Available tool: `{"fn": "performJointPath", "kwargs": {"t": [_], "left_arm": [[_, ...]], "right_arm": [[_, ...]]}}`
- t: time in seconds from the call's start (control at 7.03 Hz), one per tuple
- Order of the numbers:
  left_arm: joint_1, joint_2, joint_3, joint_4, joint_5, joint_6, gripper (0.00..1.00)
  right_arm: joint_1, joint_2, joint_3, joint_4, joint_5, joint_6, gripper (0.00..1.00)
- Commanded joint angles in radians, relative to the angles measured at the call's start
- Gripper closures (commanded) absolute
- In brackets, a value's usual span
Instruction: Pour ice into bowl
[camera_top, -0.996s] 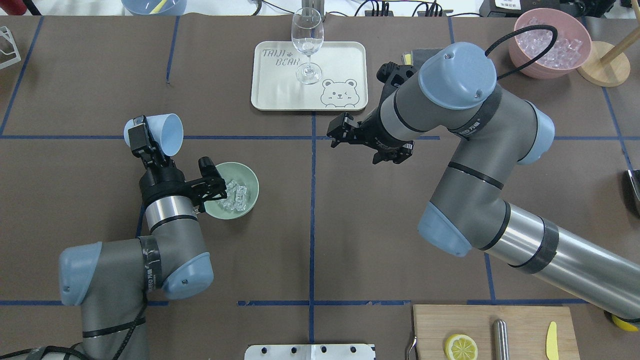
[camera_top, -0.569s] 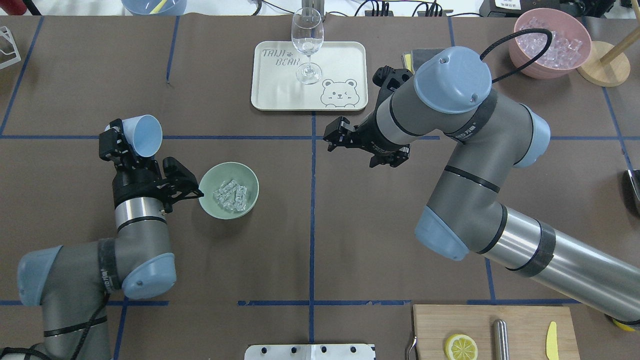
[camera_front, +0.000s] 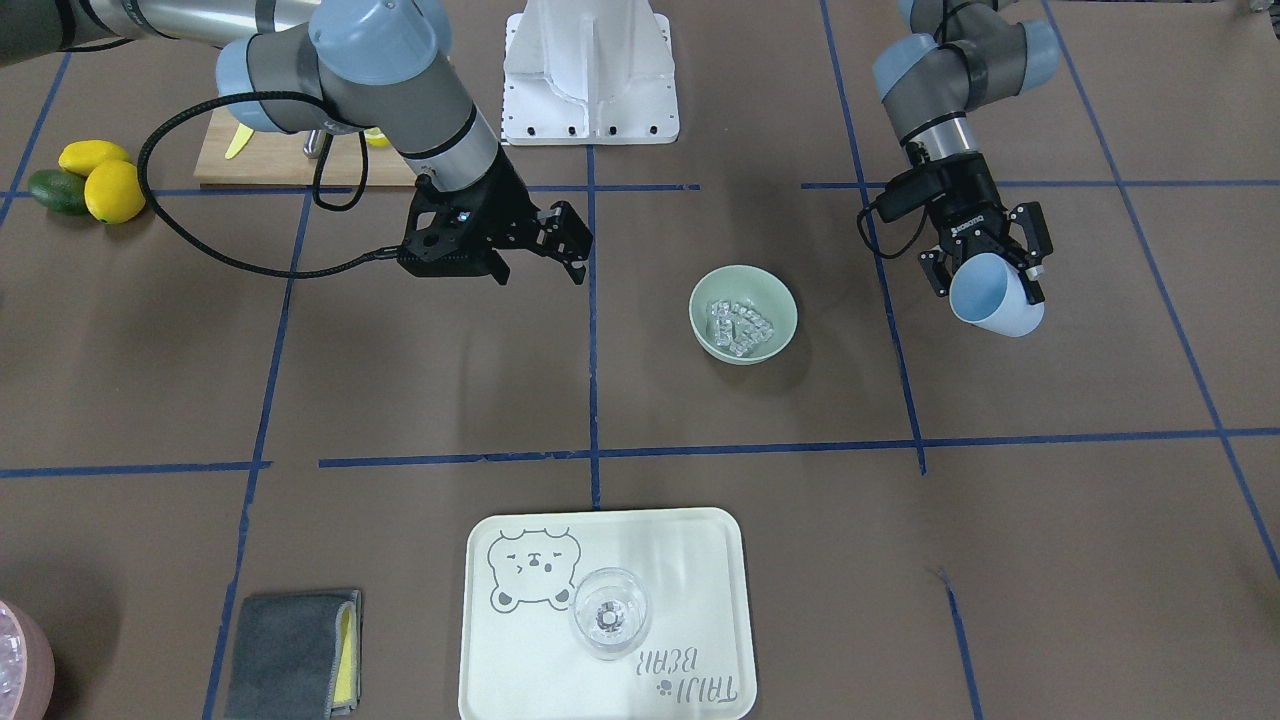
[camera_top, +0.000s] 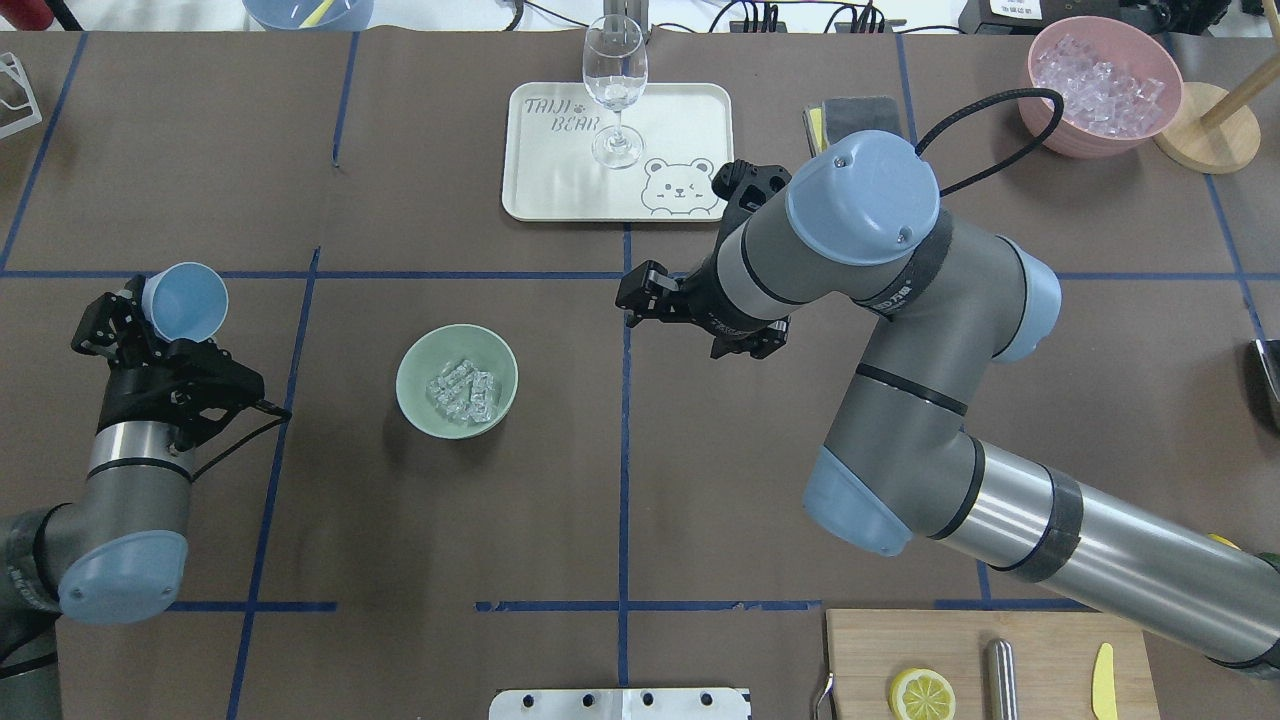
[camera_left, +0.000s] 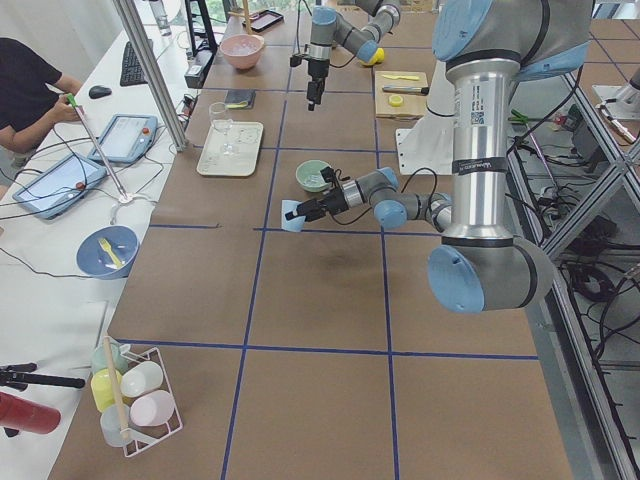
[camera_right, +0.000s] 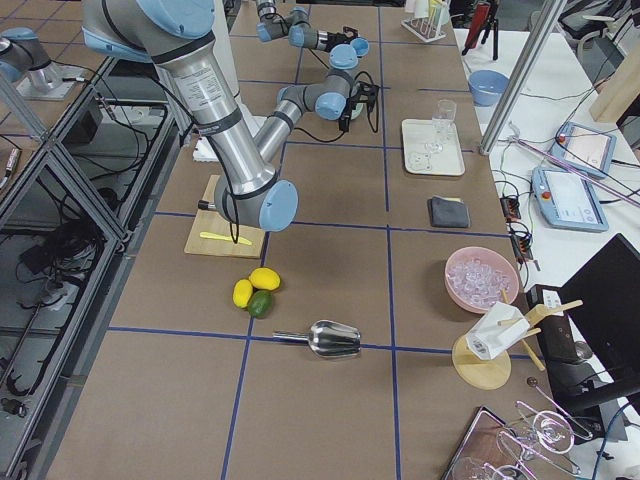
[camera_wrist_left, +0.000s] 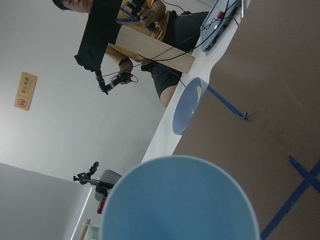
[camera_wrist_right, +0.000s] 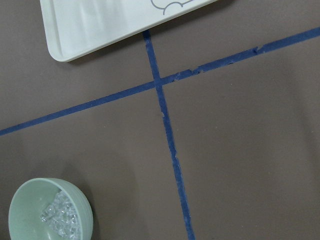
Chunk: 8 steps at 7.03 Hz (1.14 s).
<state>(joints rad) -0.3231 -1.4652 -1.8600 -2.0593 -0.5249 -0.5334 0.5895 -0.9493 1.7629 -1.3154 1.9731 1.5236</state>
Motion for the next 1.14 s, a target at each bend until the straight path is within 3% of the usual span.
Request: {"fn": "performJointPath", "kwargs": {"t": [0.0, 0.71, 1.0], "left_arm": [[-0.019, 0.055, 0.108, -0.375, -0.094, 0.03, 1.0], [-0.123, 0.098, 0.359, -1.018, -0.277, -0.011, 1.0], [-0.122, 0.089, 0.372, -1.03, -0.29, -0.198, 1.0]], "right_arm": [[-0.013, 0.009, 0.0, -0.001, -0.022, 0.006, 0.0], [-0.022, 0.046, -0.028, -0.007, -0.046, 0.007, 0.0], [-0.023, 0.055, -0.037, -0.005, -0.048, 0.007, 0.0]]}}
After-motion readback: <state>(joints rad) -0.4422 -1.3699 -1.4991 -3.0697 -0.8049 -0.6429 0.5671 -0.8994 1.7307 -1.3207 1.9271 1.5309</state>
